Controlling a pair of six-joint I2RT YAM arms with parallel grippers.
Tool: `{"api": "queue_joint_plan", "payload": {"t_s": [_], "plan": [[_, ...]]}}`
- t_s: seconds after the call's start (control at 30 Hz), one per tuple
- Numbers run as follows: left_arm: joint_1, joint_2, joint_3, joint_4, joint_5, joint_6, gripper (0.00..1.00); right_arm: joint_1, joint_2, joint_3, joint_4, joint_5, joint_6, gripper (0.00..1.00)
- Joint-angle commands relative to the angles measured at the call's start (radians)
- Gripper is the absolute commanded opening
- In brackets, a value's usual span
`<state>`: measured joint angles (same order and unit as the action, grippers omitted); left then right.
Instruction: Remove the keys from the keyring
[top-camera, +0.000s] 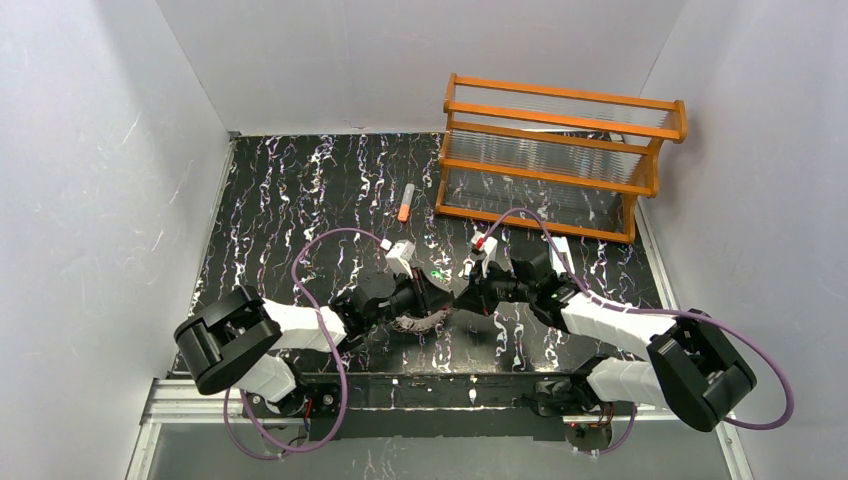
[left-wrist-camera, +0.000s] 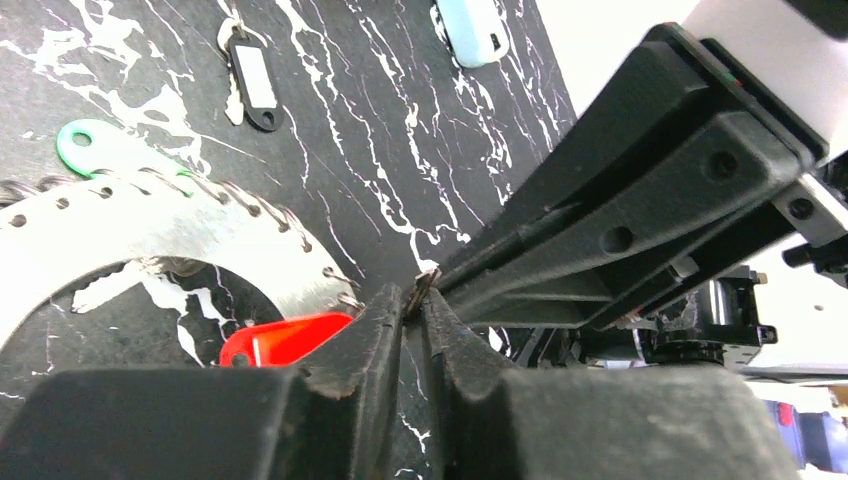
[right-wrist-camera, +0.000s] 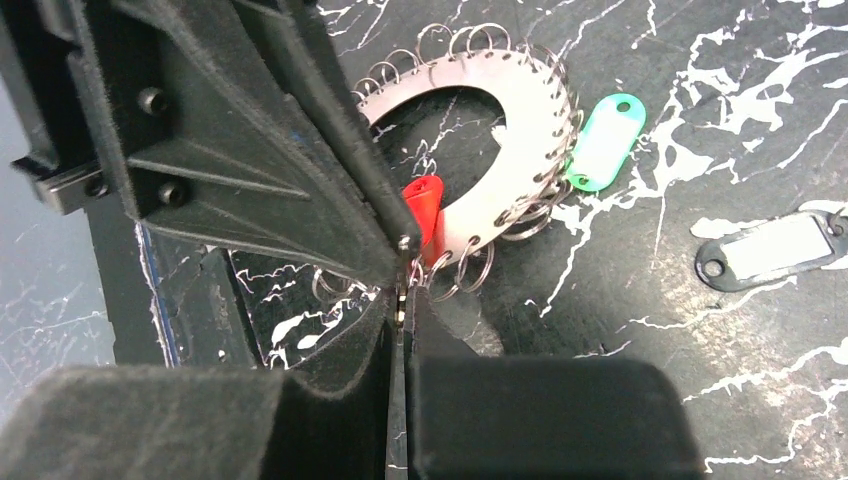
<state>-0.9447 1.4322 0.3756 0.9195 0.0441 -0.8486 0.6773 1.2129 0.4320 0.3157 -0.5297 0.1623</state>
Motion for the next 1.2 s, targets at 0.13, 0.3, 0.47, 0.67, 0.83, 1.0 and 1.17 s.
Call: {"api": "queue_joint_plan", "payload": {"t_s": [0.13, 0.3, 0.47, 0.67, 0.83, 1.0, 1.17], "plan": [[0.003, -0.024, 0.021, -0.001, -0.112, -0.018, 0.39, 0.030, -0.046, -0.007, 0.110, -0.068, 0.009, 0.01], [-0.002, -0.014, 0.029, -0.007, -0.127, -0.015, 0.40, 0.032, -0.050, -0.007, 0.115, -0.054, 0.015, 0.01], [-0.011, -0.005, 0.042, -0.020, -0.149, -0.028, 0.36, 0.041, -0.045, -0.007, 0.109, -0.032, 0.004, 0.01], [-0.022, -0.006, 0.042, -0.033, -0.220, -0.050, 0.27, 0.072, -0.037, -0.013, 0.127, 0.014, -0.005, 0.01], [-0.035, 0.016, 0.052, -0.056, -0.244, -0.054, 0.25, 0.108, -0.038, -0.011, 0.143, 0.067, -0.009, 0.01], [-0.046, 0.037, 0.061, -0.065, -0.246, -0.058, 0.17, 0.140, -0.036, -0.009, 0.154, 0.109, -0.018, 0.01], [-0.045, -0.011, 0.053, -0.096, -0.259, -0.053, 0.18, 0.140, -0.048, -0.015, 0.150, 0.181, 0.009, 0.01]]}}
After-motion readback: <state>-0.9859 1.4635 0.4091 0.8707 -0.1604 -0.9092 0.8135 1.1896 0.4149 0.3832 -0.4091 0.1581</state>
